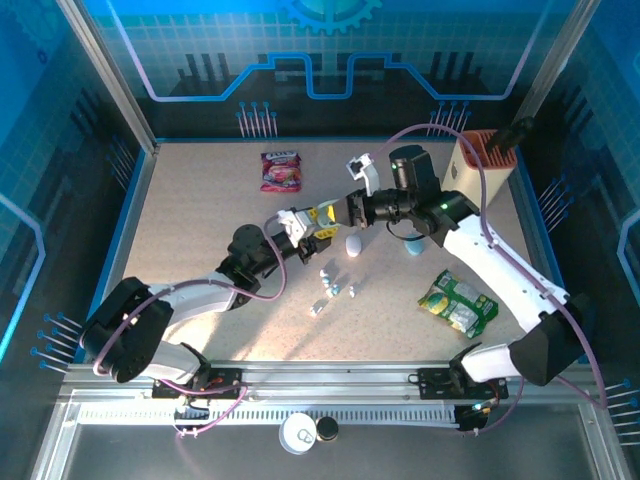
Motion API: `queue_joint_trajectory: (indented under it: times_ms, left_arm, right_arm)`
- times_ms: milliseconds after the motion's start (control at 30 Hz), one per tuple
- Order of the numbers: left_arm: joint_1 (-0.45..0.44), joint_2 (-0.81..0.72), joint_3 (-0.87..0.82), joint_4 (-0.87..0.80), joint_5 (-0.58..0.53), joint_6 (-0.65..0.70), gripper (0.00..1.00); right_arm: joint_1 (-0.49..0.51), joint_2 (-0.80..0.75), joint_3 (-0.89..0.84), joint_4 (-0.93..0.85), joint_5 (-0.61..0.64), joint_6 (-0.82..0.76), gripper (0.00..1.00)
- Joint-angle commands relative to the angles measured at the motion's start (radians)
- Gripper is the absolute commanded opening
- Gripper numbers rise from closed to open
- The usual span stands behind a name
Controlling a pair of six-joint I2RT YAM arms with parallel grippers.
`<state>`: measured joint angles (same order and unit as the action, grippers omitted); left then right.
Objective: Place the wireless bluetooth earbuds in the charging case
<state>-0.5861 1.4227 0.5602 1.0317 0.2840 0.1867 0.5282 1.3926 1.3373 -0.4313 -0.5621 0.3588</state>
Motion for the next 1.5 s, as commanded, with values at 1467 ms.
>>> queue_joint_trajectory:
  times_ms: [1467]
  left_arm:
    - [-0.011,-0.043,0.006,-0.059,0.066,-0.006,0.35]
  right_arm:
    - [0.041,-0.067,0.086,-0.056,0.111,-0.064,0.50]
